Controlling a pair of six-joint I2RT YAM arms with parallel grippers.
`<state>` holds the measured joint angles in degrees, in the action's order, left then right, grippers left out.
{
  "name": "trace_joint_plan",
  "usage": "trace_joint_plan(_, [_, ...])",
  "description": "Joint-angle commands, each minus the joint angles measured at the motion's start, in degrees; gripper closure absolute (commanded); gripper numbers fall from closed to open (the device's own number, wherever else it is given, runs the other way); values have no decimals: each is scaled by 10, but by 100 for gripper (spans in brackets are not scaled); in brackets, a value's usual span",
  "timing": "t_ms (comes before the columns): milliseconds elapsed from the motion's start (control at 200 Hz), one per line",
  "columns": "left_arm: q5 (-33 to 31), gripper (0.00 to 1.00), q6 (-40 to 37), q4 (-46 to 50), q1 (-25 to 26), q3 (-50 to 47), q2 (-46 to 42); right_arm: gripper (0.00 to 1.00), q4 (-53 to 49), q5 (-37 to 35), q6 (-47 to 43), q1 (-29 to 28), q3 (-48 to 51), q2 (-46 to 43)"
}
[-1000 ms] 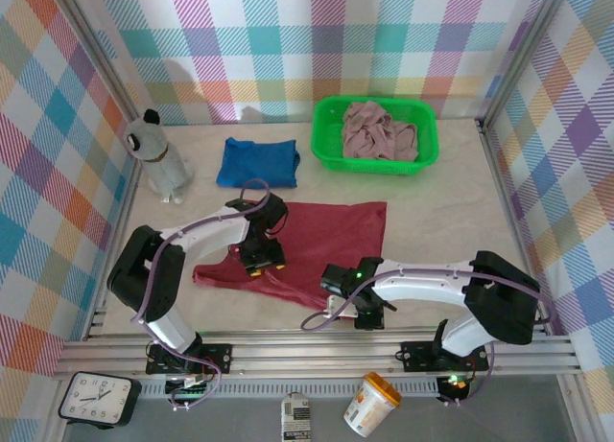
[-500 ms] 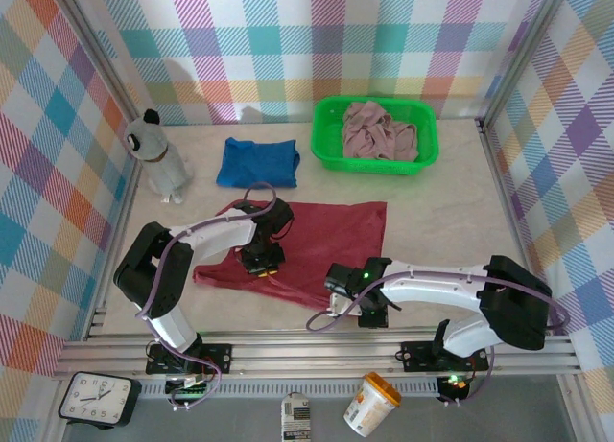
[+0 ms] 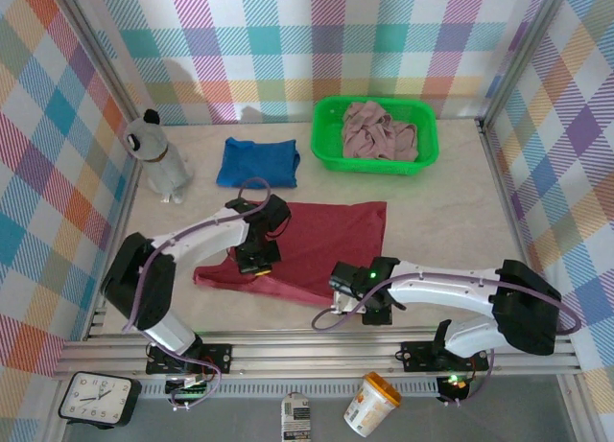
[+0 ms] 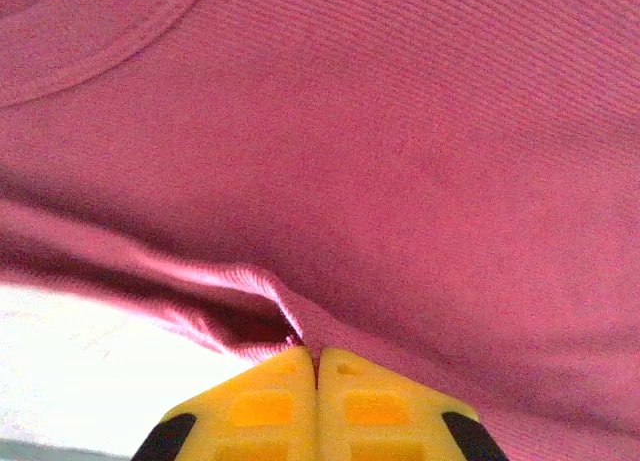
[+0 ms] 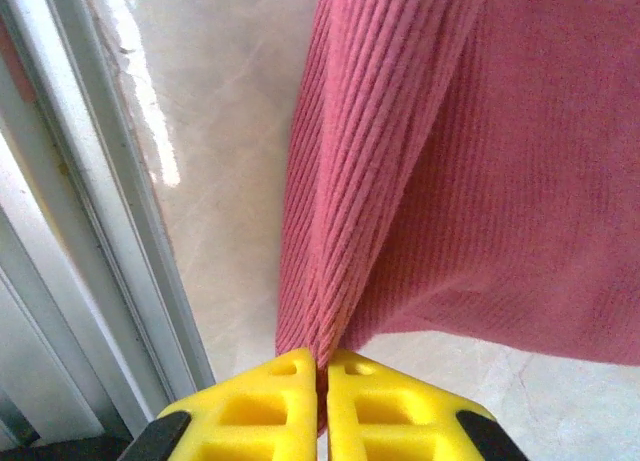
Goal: Fold and stack the tank tops
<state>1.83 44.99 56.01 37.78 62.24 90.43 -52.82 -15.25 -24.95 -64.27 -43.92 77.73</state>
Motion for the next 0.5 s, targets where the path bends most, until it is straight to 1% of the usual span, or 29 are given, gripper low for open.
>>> trace_joint_plan(0, [-13,100,4,49,7,3,-35,89,-19,-23,-16,15,0,-10])
trace_joint_plan(155, [-15,100,8,45,7,2,-43,88,-12,-34,-41,45,-19,-4])
trace_joint_plan(365, [-43,100,11,41,5,11,-39,87,8,-43,-83,89,-46,16])
trace_joint_plan(495, [-54,100,11,33,0,5,-32,87,23,-24,-102,108,-66,40])
